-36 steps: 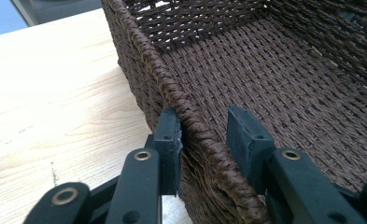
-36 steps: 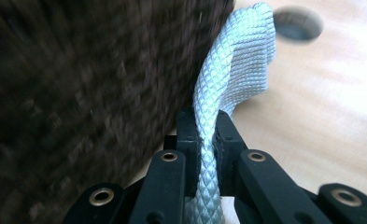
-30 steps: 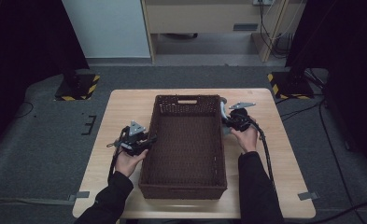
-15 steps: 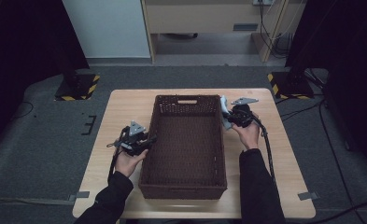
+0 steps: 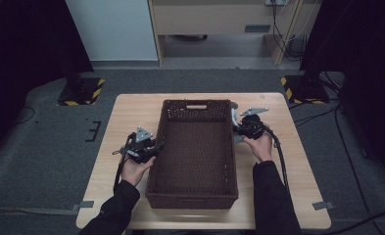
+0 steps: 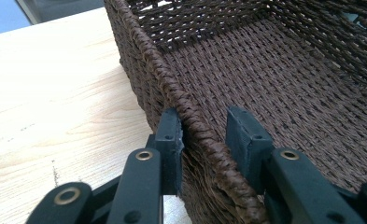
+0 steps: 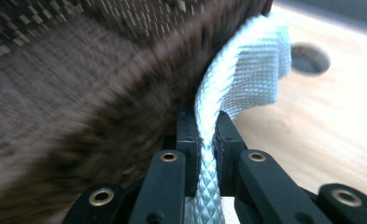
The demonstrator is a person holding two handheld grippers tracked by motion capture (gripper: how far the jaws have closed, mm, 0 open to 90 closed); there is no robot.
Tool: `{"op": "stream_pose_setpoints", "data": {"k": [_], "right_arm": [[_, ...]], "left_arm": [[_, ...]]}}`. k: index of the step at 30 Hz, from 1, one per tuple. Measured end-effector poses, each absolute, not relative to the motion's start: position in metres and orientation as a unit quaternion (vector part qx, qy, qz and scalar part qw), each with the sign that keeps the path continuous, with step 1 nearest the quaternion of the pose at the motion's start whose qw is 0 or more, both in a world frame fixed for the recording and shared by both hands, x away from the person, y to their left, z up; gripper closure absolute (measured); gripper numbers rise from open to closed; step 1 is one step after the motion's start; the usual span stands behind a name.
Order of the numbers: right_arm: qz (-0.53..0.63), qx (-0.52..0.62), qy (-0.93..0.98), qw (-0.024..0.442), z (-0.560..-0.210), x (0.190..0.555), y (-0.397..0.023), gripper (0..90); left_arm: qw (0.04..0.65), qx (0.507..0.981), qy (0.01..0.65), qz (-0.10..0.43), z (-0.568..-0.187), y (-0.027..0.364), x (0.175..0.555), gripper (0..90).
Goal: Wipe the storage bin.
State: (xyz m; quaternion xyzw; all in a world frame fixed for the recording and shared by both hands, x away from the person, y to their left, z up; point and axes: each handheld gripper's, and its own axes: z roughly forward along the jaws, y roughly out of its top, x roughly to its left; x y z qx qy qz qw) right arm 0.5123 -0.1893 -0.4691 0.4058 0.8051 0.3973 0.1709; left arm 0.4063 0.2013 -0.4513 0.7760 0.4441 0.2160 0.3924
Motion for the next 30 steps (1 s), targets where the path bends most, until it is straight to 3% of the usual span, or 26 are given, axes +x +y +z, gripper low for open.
{"op": "stream_pose_setpoints", "data": {"k": [8,22,30], "right_arm": [[0.428,0.384,0.798,0.178,-0.447,0.498,-0.198,84.2],[0.347,0.403,0.834,0.147,-0.509,0.498,-0.191,84.1],[0.416,0.386,0.806,0.167,-0.465,0.488,-0.202,84.2]], "left_arm": [[0.392,0.776,0.445,0.215,-0.451,0.201,0.407,66.0],[0.391,0.774,0.448,0.219,-0.451,0.201,0.409,66.8],[0.389,0.775,0.447,0.222,-0.451,0.201,0.414,67.0]]}}
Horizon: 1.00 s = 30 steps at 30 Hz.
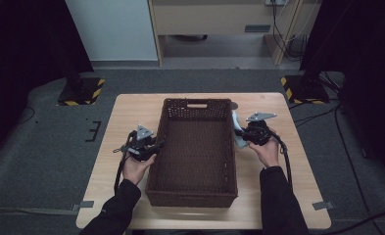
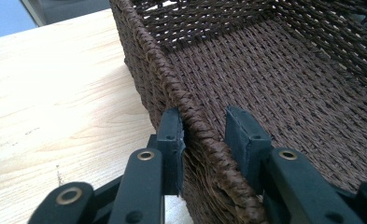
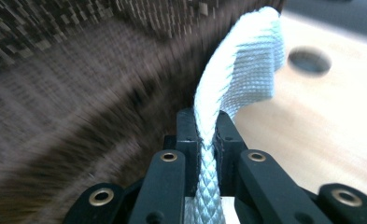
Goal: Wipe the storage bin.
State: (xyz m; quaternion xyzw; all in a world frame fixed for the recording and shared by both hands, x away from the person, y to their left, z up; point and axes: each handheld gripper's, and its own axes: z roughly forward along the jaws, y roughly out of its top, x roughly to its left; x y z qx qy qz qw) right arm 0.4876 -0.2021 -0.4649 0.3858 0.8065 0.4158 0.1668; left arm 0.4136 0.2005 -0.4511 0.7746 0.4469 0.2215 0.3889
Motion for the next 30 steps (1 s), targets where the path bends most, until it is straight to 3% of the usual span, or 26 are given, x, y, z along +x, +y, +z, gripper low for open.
{"op": "stream_pose_setpoints", "data": {"k": [5,13,16,30], "right_arm": [[0.437,0.371,0.802,0.168,-0.450,0.482,-0.202,84.2],[0.380,0.376,0.830,0.160,-0.481,0.480,-0.199,84.1],[0.364,0.387,0.834,0.148,-0.490,0.479,-0.199,84.1],[0.440,0.364,0.804,0.164,-0.453,0.455,-0.207,84.1]], "left_arm": [[0.390,0.774,0.447,0.222,-0.451,0.201,0.414,65.5],[0.399,0.766,0.452,0.225,-0.451,0.206,0.416,47.1],[0.405,0.765,0.448,0.225,-0.447,0.207,0.414,44.7],[0.390,0.784,0.436,0.207,-0.451,0.207,0.389,50.7]]}}
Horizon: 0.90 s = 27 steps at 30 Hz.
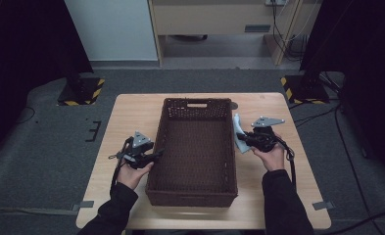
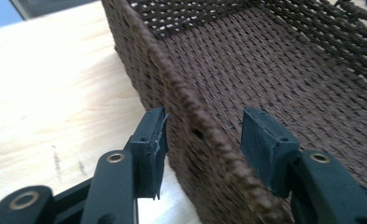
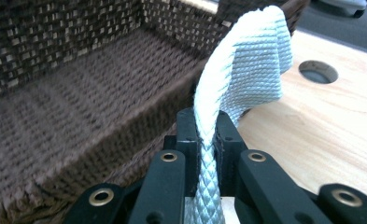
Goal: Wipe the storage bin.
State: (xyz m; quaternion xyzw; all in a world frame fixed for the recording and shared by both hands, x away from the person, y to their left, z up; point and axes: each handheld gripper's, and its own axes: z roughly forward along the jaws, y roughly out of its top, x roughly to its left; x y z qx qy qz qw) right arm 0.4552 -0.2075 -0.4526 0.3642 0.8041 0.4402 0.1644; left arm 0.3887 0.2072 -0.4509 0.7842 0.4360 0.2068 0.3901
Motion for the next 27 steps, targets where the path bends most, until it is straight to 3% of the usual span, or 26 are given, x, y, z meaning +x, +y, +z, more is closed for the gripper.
{"op": "stream_pose_setpoints", "data": {"k": [14,23,27], "right_arm": [[0.363,0.389,0.837,0.130,-0.500,0.458,-0.198,84.0],[0.446,0.358,0.805,0.155,-0.458,0.445,-0.206,84.0],[0.443,0.358,0.806,0.160,-0.456,0.442,-0.207,84.1]], "left_arm": [[0.390,0.773,0.451,0.215,-0.450,0.202,0.386,66.1],[0.386,0.768,0.458,0.225,-0.450,0.200,0.391,67.7],[0.387,0.769,0.458,0.222,-0.450,0.200,0.396,67.2]]}}
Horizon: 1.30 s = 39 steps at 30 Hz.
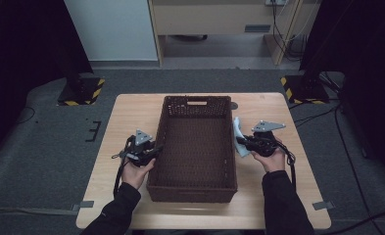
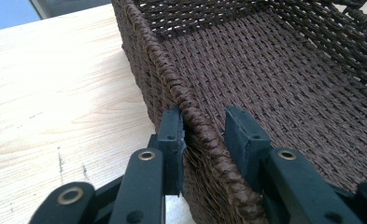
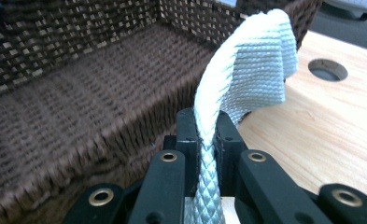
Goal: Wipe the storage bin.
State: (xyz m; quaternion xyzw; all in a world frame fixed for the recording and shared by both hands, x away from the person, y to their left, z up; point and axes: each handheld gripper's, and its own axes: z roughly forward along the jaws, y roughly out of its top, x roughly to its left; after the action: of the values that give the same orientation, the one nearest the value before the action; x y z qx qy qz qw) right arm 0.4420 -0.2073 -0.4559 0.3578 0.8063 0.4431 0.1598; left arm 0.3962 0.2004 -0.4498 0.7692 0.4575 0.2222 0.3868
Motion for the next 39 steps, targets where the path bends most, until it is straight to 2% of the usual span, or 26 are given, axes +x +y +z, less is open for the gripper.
{"op": "stream_pose_setpoints", "data": {"k": [6,7,10,16,20,25,32,39], "right_arm": [[0.417,0.368,0.818,0.146,-0.474,0.446,-0.203,84.0],[0.399,0.370,0.827,0.141,-0.483,0.447,-0.200,84.0],[0.379,0.374,0.836,0.134,-0.494,0.449,-0.196,84.0],[0.358,0.377,0.845,0.126,-0.503,0.447,-0.192,83.9],[0.421,0.364,0.818,0.146,-0.470,0.438,-0.201,83.9],[0.452,0.352,0.804,0.158,-0.454,0.428,-0.207,83.9],[0.411,0.362,0.824,0.143,-0.476,0.425,-0.203,83.9],[0.379,0.377,0.837,0.121,-0.500,0.427,-0.198,83.9]], "left_arm": [[0.393,0.769,0.455,0.218,-0.450,0.203,0.397,62.5],[0.398,0.766,0.454,0.219,-0.450,0.204,0.397,57.3],[0.407,0.764,0.450,0.222,-0.448,0.206,0.395,52.5],[0.405,0.771,0.439,0.221,-0.446,0.208,0.386,50.2],[0.405,0.776,0.433,0.215,-0.448,0.211,0.379,50.7],[0.407,0.777,0.433,0.207,-0.451,0.209,0.377,52.9],[0.415,0.766,0.448,0.201,-0.452,0.207,0.376,64.1],[0.396,0.768,0.453,0.222,-0.450,0.203,0.375,69.3]]}}
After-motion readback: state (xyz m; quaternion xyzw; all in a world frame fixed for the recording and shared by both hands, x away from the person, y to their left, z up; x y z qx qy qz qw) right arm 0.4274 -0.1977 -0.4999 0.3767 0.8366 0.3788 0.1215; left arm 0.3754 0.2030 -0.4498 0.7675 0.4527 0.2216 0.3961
